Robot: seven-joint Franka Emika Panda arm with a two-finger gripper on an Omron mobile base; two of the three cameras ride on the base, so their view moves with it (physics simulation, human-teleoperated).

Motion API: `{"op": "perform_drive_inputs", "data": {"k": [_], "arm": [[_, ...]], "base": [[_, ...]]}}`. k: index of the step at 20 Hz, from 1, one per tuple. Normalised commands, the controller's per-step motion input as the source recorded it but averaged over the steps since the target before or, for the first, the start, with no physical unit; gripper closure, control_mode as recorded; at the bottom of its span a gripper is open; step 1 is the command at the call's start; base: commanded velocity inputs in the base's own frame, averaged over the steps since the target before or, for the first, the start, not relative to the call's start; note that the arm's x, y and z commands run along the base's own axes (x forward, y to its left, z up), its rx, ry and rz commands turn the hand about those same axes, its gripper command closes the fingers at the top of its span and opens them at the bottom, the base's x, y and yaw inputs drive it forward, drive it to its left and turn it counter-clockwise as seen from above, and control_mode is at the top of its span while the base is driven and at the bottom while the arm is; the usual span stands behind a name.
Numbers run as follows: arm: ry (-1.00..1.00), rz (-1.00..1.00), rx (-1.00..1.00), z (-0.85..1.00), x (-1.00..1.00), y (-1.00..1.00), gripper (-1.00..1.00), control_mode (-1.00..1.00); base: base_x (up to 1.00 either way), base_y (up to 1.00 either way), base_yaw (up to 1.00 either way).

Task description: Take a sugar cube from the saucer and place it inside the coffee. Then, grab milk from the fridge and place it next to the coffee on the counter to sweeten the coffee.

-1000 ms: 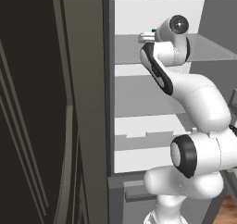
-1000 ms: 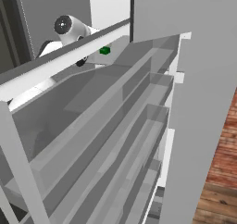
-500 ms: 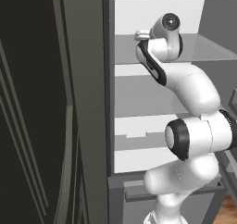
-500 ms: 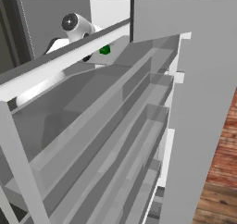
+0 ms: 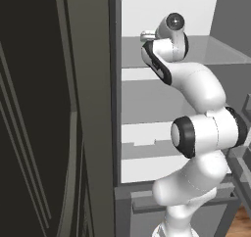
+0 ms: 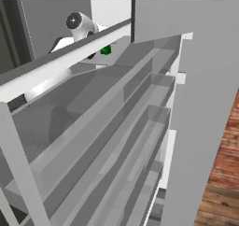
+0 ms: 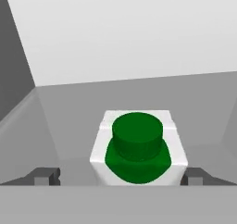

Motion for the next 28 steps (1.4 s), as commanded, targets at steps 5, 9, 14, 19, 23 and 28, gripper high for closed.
{"op": "perform_drive_inputs", "data": {"k": [5, 9, 14, 19, 23, 28], "arm": [[0.0, 0.0, 0.0, -0.04, 0.27, 0.0, 1.0, -1.0], [0.0, 0.0, 0.0, -0.04, 0.14, -0.03, 1.0, -1.0], [0.0, 0.0, 0.0, 0.0, 0.0, 0.0, 1.0, -1.0], [-0.01, 0.0, 0.0, 0.0, -0.54, 0.0, 1.0, -1.0], [-0.08, 0.0, 0.0, 0.08, -1.0, 0.0, 1.0, -1.0], [-0.1, 0.0, 0.02, 0.25, -1.0, 0.0, 1.0, -1.0]], "base": [[0.0, 0.0, 0.0], [0.0, 0.0, 0.0], [0.0, 0.0, 0.0], [0.0, 0.0, 0.0], [0.0, 0.0, 0.0], [0.0, 0.0, 0.0]]}}
